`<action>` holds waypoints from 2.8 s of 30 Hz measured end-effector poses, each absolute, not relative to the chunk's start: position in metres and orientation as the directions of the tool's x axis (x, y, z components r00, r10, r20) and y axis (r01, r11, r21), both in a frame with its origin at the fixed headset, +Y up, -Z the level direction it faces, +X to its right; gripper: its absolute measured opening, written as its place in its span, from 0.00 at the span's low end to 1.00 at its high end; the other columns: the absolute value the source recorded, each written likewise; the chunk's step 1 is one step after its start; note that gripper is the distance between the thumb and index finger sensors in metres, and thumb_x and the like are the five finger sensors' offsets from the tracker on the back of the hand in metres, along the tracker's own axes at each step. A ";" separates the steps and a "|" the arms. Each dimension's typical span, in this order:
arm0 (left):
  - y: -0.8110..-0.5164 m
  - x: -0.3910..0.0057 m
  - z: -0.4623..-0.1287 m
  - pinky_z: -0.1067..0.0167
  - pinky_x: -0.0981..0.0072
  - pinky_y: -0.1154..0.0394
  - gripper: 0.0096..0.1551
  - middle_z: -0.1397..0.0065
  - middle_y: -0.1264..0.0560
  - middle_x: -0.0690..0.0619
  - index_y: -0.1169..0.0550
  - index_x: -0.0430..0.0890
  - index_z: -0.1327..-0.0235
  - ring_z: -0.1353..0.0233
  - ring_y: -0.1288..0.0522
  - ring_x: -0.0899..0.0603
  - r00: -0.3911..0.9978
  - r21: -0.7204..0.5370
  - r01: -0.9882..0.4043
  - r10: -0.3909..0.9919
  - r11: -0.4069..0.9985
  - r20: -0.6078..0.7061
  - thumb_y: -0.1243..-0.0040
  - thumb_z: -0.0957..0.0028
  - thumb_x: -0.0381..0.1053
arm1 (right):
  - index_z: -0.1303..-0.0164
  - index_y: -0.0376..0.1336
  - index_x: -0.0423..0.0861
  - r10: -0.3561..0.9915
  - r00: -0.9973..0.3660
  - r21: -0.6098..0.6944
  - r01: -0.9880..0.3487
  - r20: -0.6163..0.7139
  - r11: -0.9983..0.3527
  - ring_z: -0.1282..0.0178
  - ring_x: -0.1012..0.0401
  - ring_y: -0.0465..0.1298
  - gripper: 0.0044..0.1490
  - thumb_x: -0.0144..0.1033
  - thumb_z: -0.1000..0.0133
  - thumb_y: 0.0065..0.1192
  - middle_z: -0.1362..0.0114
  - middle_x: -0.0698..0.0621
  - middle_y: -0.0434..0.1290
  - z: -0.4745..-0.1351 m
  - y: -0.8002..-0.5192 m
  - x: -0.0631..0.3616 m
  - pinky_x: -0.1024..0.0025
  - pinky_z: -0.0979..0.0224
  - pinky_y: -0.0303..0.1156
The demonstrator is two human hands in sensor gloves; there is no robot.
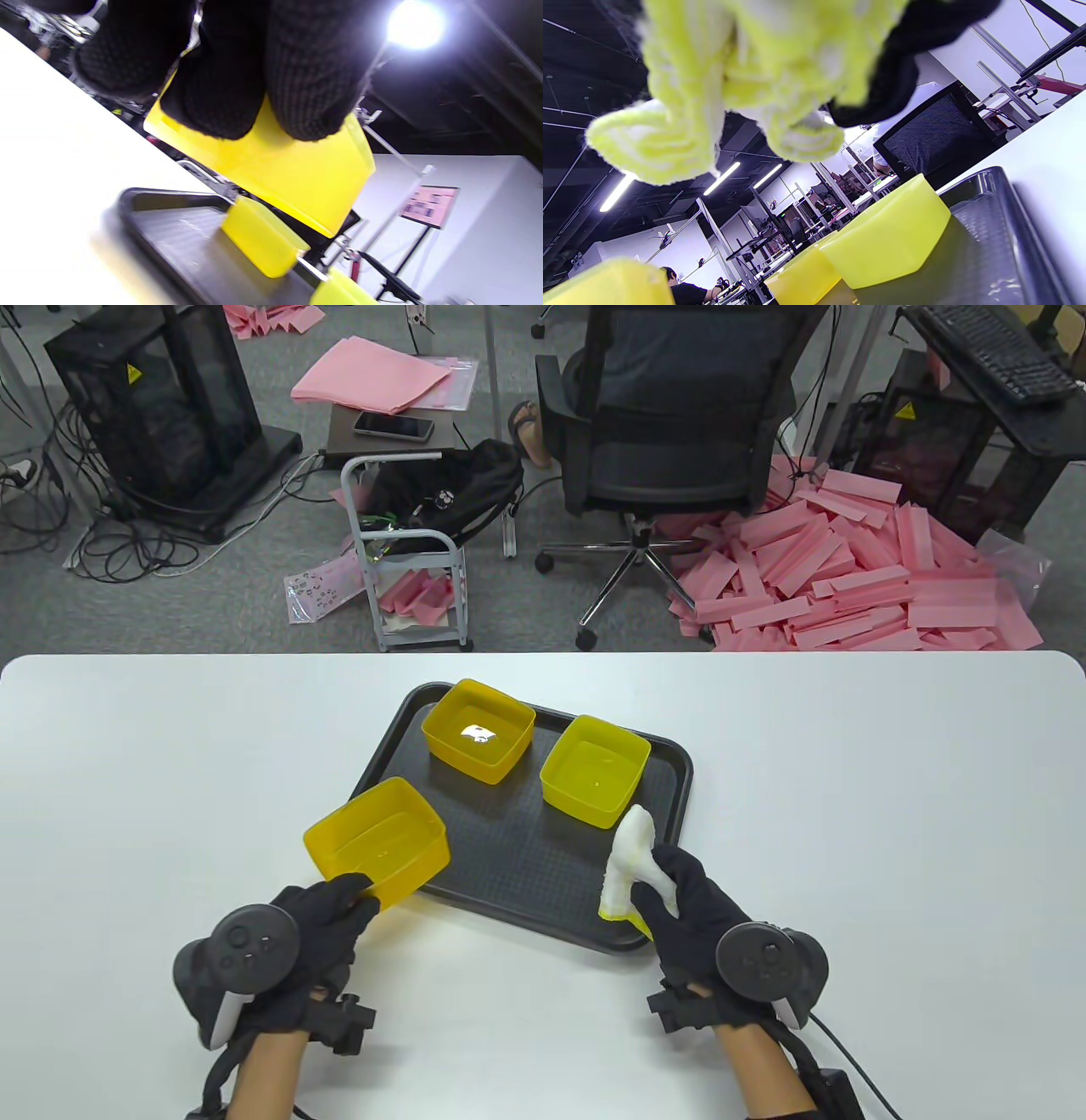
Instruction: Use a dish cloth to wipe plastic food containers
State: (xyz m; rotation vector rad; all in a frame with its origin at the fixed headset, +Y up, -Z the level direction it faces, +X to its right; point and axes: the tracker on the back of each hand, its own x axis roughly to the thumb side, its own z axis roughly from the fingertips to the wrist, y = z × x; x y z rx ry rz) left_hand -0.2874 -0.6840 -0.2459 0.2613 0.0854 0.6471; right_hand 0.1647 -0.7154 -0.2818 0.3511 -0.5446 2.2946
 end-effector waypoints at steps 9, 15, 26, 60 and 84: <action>-0.713 -0.335 -0.229 0.55 0.42 0.26 0.21 0.57 0.13 0.46 0.10 0.54 0.49 0.51 0.19 0.35 0.817 0.235 -0.498 0.542 0.835 -0.195 0.26 0.54 0.55 | 0.27 0.56 0.49 0.608 -0.694 -0.261 -0.714 0.387 -0.649 0.54 0.52 0.81 0.36 0.56 0.40 0.61 0.40 0.54 0.76 -0.284 -0.717 0.167 0.65 0.58 0.80; -0.735 -0.340 -0.227 0.54 0.42 0.26 0.21 0.55 0.13 0.47 0.11 0.55 0.48 0.50 0.19 0.35 0.829 0.188 -0.466 0.501 0.865 -0.250 0.26 0.54 0.55 | 0.27 0.56 0.49 0.609 -0.696 -0.252 -0.712 0.381 -0.656 0.54 0.52 0.81 0.36 0.56 0.40 0.61 0.40 0.54 0.76 -0.283 -0.716 0.167 0.64 0.58 0.80; -0.751 -0.342 -0.223 0.52 0.41 0.27 0.26 0.51 0.14 0.47 0.14 0.55 0.41 0.50 0.20 0.34 0.834 0.088 -0.439 0.442 0.894 -0.329 0.27 0.54 0.56 | 0.27 0.56 0.49 0.615 -0.695 -0.235 -0.712 0.371 -0.662 0.54 0.51 0.81 0.36 0.56 0.40 0.61 0.40 0.54 0.76 -0.284 -0.715 0.167 0.64 0.58 0.80; -0.691 -0.056 -0.399 0.51 0.41 0.27 0.38 0.46 0.15 0.45 0.26 0.57 0.23 0.50 0.21 0.33 0.891 -0.217 -0.397 0.432 0.892 0.144 0.37 0.49 0.65 | 0.27 0.56 0.49 0.709 -0.657 -0.288 -0.752 0.255 -0.593 0.54 0.51 0.80 0.36 0.55 0.40 0.61 0.39 0.53 0.76 -0.295 -0.714 0.209 0.64 0.57 0.80; -0.731 -0.023 -0.418 0.58 0.46 0.22 0.21 0.56 0.11 0.48 0.12 0.56 0.49 0.57 0.16 0.39 0.920 -0.108 -0.367 0.378 0.924 0.104 0.33 0.52 0.60 | 0.27 0.56 0.49 0.755 -0.609 -0.275 -0.790 0.244 -0.549 0.53 0.51 0.80 0.36 0.55 0.39 0.60 0.39 0.53 0.76 -0.298 -0.715 0.219 0.64 0.57 0.80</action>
